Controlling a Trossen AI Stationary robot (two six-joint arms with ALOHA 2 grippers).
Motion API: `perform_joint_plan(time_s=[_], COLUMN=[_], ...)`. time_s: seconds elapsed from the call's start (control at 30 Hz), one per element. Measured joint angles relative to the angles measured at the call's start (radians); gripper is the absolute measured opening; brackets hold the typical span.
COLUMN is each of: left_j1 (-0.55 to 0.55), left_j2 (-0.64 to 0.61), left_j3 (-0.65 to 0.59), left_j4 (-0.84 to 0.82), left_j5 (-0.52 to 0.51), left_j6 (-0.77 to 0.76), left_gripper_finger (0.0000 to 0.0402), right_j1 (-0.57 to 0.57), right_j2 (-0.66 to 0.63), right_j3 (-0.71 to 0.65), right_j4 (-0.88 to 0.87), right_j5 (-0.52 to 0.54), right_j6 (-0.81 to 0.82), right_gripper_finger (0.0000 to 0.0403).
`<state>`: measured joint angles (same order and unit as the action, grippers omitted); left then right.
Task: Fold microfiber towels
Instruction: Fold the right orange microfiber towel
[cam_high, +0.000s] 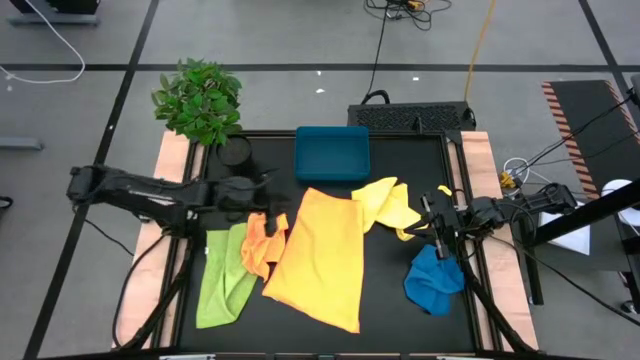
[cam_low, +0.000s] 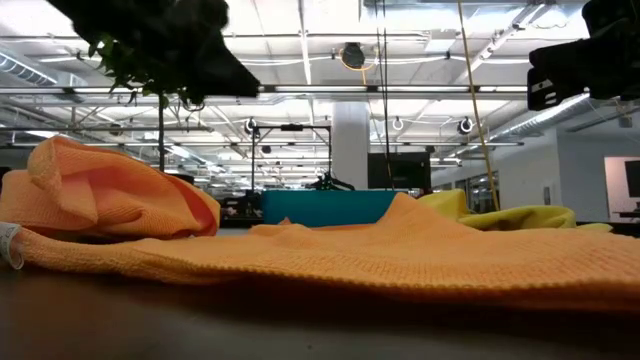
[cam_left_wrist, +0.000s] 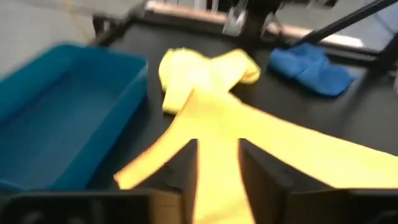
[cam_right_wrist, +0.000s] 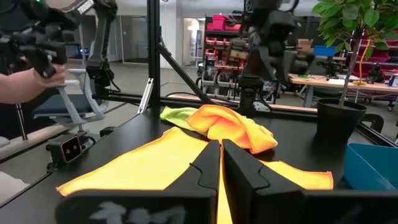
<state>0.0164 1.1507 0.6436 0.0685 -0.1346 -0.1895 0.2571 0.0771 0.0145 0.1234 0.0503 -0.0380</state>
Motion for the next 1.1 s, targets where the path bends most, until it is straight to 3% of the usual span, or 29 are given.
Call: perform_joint_plan(time_s=[0.17,0.33,0.5,0.73,1.1], left_j1=[0.073,0.176,0.259,0.298,0.306], left_j2=[0.156,0.272,0.364,0.466,0.631], left_j3=[0.031,0.061,0.075,0.076,0.076], left_j4=[-0.002,0.004,-0.007,0.000,0.237], left_j5=[0.005,0.061,0.161,0.130,0.077], left_j6=[-0.075,-0.160,-0.214,-0.231,-0.266], left_gripper_finger=[0.0224,0.0276,0.0286,0.0287,0.0287], right_j1=[0.000,0.000,0.000,0.000,0.000], right_j2=[0.000,0.000,0.000,0.000,0.000], right_j3=[0.000,0.000,0.000,0.000,0.000], right_j4=[-0.001,0.000,0.000,0.000,-0.001], right_j5=[0.000,0.000,0.000,0.000,0.000], right_j6=[0.000,0.000,0.000,0.000,0.000], right_gripper_finger=[0.0006,0.0006,0.0006,0.0006,0.0006])
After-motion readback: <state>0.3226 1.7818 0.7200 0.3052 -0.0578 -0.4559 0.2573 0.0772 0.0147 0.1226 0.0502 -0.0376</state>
